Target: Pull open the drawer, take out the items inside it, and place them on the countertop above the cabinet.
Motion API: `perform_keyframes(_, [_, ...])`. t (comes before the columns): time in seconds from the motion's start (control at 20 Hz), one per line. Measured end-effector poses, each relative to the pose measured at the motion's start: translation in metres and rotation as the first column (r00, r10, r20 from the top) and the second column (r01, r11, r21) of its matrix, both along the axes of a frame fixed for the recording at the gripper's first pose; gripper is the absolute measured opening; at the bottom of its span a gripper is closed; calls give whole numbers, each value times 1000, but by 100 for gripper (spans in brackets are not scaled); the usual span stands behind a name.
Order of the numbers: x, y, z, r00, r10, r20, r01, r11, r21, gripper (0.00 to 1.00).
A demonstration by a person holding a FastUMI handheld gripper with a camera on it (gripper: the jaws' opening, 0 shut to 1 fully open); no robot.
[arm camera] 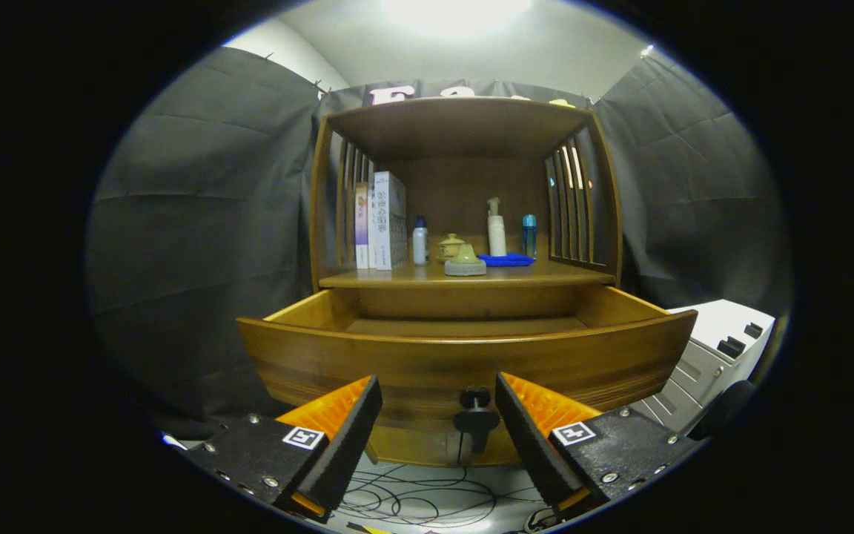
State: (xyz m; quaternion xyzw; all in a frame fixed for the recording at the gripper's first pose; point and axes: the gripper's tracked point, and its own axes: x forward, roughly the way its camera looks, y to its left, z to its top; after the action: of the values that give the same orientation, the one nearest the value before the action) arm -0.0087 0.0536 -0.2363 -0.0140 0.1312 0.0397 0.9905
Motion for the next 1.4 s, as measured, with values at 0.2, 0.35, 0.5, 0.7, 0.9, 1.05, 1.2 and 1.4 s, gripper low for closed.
perform_keyframes(0.2, [19,-16,-5,998,-53,20,53,998,-38,96])
perform_keyframes(0.35, [33,-20,-13,997,-76,7,76,997,-11,96])
perform_keyframes(0.5, [38,-23,-18,996,-93,-1,93,995,27,97])
perform_keyframes(0.7, [39,-22,-22,996,-91,-15,92,995,33,96])
perform_keyframes(0.9, [47,-24,-21,996,-82,-34,83,996,43,95])
perform_keyframes(1.05, [61,-25,-21,995,-74,-64,79,995,67,95])
perform_keyframes(1.2, [77,-25,-17,996,-77,-46,79,995,60,95])
perform_keyframes(1.4, [104,-24,-18,995,-86,-44,89,994,65,96])
